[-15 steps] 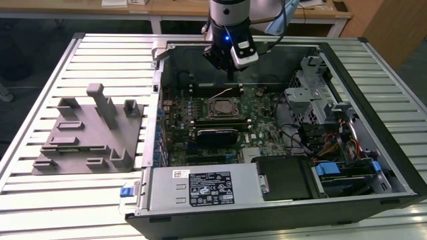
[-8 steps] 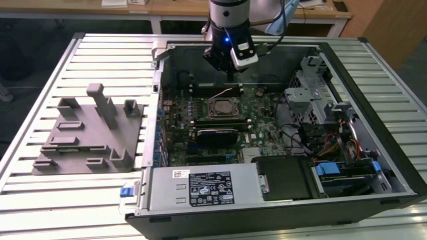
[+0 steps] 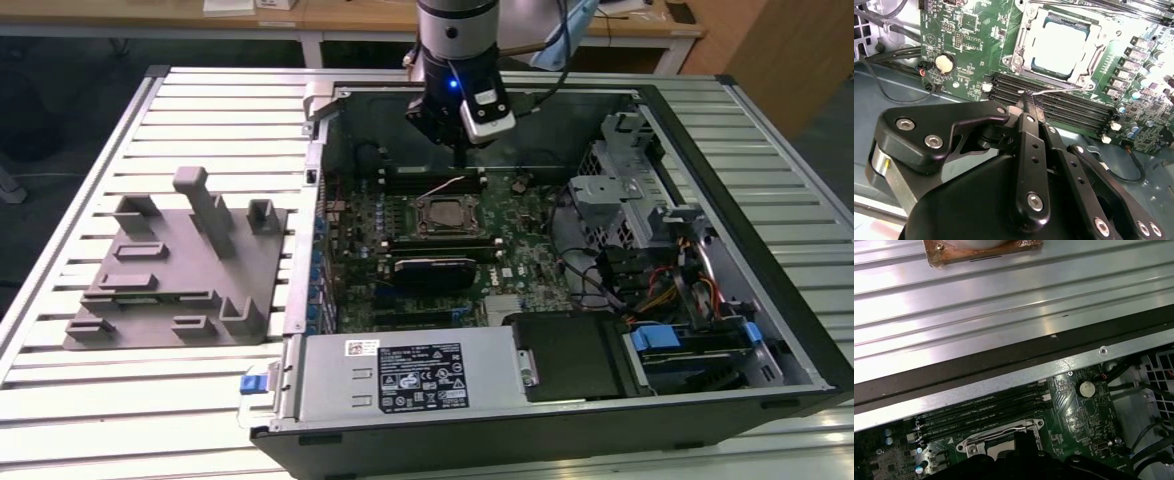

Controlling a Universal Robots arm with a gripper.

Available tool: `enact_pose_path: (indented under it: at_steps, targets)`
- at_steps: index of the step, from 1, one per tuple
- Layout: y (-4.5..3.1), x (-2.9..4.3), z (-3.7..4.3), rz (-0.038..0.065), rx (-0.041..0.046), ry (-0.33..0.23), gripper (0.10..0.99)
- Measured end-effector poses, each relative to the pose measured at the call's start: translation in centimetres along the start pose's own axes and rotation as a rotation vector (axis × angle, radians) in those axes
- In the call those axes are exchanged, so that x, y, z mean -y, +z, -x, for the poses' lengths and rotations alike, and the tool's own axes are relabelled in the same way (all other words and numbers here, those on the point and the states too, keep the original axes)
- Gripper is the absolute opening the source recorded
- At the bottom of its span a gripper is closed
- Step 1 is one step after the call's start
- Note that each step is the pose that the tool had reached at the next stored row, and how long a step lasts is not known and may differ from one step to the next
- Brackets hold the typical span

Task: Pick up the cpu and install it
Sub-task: 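Install the first cpu locking lever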

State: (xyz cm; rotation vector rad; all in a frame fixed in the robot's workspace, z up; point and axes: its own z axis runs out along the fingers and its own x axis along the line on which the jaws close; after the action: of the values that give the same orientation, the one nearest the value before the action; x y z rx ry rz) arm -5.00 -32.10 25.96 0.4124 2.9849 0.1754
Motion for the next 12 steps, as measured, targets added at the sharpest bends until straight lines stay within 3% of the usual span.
enact_pose_path:
  at_steps: [12]
  targets:
    - [1.06,0.15,-0.14,0.001,0.0043,0.0,0.106]
